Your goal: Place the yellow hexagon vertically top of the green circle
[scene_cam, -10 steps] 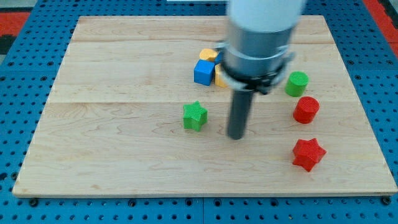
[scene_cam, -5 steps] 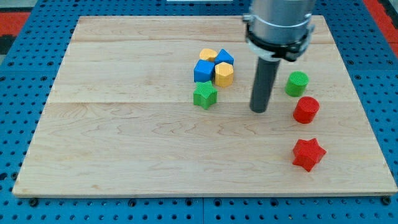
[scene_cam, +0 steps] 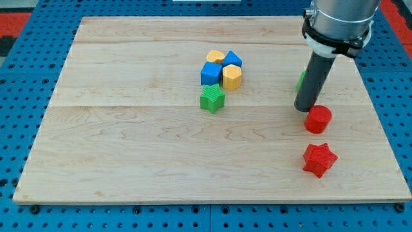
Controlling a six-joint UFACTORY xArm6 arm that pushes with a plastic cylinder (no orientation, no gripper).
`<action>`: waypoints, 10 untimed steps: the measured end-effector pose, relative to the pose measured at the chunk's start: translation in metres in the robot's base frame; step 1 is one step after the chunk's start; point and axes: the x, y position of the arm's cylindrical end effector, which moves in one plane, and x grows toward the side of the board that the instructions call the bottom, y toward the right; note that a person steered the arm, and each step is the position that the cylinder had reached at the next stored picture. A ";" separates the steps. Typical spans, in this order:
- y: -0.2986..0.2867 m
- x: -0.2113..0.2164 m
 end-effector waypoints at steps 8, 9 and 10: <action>-0.055 -0.123; -0.053 -0.125; -0.031 -0.118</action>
